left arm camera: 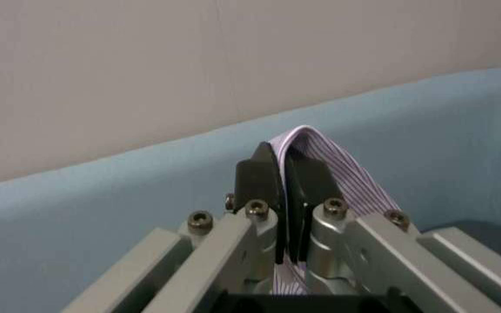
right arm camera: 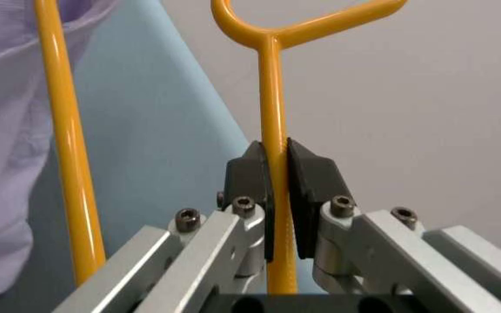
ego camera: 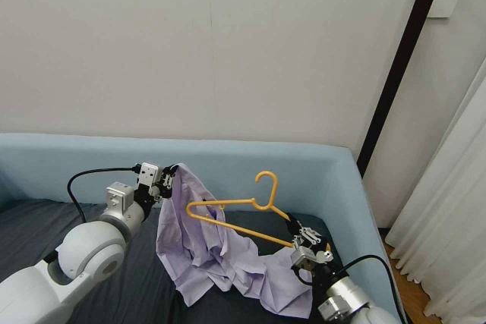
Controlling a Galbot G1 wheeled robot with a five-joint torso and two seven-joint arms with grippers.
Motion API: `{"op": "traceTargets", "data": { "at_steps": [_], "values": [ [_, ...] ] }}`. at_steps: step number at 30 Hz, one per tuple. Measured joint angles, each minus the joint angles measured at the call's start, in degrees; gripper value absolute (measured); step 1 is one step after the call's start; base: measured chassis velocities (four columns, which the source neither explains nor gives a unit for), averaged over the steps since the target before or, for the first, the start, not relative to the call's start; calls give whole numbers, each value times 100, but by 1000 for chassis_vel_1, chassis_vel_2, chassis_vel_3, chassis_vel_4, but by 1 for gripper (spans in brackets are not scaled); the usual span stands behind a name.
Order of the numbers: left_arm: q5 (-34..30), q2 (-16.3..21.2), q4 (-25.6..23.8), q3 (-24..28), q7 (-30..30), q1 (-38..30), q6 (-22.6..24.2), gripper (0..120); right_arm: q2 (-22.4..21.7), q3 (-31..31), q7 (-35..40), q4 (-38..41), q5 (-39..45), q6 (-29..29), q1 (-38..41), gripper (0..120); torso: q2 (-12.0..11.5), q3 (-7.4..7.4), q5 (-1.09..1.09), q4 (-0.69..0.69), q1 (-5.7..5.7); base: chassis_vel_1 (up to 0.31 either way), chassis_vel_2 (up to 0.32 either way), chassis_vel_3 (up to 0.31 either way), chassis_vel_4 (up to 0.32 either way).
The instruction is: Pick up the clothes from the sofa and hang them on the clothes hanger.
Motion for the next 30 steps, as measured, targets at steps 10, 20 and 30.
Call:
{"op": "traceTargets", "data": {
  "at_steps": [10,20,30],
  "values": [
    [-10,-155,-151,26,-69,197,50,1,412,-584,360,-124,268,-553,405,5,0,0,0,0,0,0,0,0,0],
    [116,-264,-361,51,-118,451,53,0,520,-969,665,34,1536,-1218,783,5,0,0,0,0,0,0,0,0,0],
    [518,-573,-864,310,-94,1104,-6,0,578,-1313,844,-7,2116,-1978,1273,5,0,0,1,-1,0,0,0,0,0]
  ]
}}
